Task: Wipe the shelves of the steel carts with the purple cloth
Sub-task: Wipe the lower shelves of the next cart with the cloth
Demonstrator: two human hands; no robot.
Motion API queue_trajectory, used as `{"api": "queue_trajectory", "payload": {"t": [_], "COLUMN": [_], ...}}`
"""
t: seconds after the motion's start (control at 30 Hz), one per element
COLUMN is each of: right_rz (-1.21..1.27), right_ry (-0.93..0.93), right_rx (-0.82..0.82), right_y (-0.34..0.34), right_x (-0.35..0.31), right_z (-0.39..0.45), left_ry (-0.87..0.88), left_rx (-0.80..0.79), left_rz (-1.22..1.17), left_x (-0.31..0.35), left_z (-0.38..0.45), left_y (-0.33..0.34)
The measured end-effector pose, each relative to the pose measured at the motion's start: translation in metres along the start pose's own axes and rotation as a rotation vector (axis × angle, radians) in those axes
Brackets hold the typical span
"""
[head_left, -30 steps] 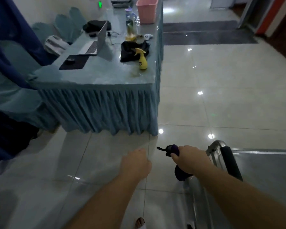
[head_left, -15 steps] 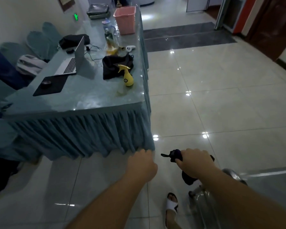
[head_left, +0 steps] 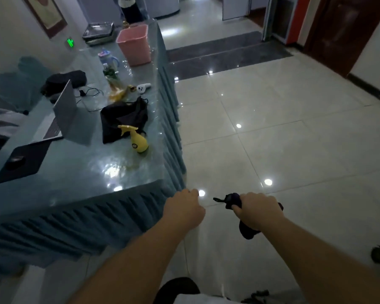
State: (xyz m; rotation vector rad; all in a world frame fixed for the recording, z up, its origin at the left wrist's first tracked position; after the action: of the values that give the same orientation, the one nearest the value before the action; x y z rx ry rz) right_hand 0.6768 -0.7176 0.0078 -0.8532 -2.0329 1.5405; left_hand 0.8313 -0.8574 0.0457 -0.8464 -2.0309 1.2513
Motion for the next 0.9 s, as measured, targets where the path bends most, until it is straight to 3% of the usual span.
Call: {"api": "queue_trajectory", "payload": {"t": [0.3,0.5,0.7,0.9], "right_rz": [0.002,0.254,0.429,0.617], "right_ry": [0.300,0.599,0.848,1.104], "right_rx": [-0.054,-0.090,-0.174,-0.214], "right_y": [0.005,-0.009,0.018,0.061], "right_x": [0.115,0.175,0.239,0.348], "right_z": [0.105,0.144,0.127,0.084], "left_ry": [0.317,0.575,0.772,0.968], "left_rx": [-0.085,-0.143,-0.254,-0.310], "left_rz": [0.141,0.236,0.364,0.508], "left_x": [0.088,0.164,0.260,0.393], "left_z": [0.192,0.297,0.349,0.373], "left_y": [-0.031,-0.055,-0.036,-0.001]}}
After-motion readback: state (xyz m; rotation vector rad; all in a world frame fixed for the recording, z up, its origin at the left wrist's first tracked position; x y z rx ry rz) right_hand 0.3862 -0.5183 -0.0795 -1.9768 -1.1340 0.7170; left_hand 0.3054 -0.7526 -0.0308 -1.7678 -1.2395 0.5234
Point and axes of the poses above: each hand's wrist, its own z-axis towards the middle knuckle, its own y-axis out of the palm, x = y × z, the point moved 9 cm from there along z, towards the middle knuckle, and after that the axes turned 5 degrees about y, right-handed, at the moved point
